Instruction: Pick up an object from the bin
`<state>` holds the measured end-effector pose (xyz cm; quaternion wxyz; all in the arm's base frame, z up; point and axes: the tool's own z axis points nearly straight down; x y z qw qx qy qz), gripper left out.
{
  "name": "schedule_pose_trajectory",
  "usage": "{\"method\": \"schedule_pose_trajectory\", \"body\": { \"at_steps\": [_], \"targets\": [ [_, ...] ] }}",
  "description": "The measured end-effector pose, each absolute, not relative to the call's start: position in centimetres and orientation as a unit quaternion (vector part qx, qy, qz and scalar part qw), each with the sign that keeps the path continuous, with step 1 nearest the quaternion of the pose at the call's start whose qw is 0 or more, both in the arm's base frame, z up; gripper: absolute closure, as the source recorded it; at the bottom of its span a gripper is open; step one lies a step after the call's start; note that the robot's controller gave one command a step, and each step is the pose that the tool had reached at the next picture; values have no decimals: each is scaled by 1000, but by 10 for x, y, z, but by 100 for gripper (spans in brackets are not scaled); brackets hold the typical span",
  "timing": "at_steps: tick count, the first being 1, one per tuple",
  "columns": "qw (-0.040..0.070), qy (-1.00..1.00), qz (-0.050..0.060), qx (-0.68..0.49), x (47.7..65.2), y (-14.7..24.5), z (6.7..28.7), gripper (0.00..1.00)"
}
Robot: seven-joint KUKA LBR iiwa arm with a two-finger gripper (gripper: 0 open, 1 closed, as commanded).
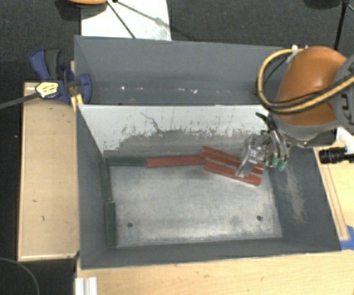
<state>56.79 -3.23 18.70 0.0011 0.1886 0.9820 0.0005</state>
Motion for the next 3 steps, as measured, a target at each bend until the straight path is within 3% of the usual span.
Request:
{"method": "schedule_pose_trajectory", "body": {
  "at_steps": [2,3],
  "targets": [
    [1,982,1,189,568,-32,187,100],
    [3,995,-1,-97,565,-114,276,100]
  ]
}}
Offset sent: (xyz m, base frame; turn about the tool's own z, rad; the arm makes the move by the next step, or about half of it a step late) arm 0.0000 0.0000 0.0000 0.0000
